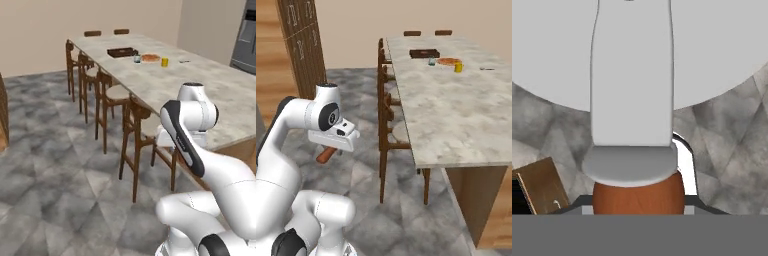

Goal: Take the pizza cutter from the drawer on the left and place it on the dining counter for cutting.

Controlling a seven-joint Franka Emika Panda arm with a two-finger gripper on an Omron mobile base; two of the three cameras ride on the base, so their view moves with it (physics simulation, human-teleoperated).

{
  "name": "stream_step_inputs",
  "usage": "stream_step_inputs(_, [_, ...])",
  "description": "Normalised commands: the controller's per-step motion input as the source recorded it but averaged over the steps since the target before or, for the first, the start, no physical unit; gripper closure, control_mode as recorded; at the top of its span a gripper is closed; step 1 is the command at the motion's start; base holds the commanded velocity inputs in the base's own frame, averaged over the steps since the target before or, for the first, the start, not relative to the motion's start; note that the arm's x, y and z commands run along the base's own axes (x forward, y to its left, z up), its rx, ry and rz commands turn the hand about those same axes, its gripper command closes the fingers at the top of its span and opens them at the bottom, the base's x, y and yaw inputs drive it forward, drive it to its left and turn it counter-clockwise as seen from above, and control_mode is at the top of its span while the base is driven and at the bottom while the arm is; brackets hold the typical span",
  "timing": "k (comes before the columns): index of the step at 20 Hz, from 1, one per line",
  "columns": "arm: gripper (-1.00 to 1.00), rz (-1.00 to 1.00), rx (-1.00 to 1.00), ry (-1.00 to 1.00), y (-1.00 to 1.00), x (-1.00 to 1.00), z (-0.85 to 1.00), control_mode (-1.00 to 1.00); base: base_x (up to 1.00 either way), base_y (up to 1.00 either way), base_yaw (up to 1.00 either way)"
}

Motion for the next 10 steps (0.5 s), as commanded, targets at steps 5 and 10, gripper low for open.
stream_step_inputs(5, [1.0, 0.0, 0.0, 0.0, 0.0, 0.0, 0.0, 1.0, 0.99, 1.0, -0.26])
stream_step_inputs(10, [1.0, 0.0, 0.0, 0.0, 0.0, 0.0, 0.0, 1.0, 0.97, 1.0, -0.37])
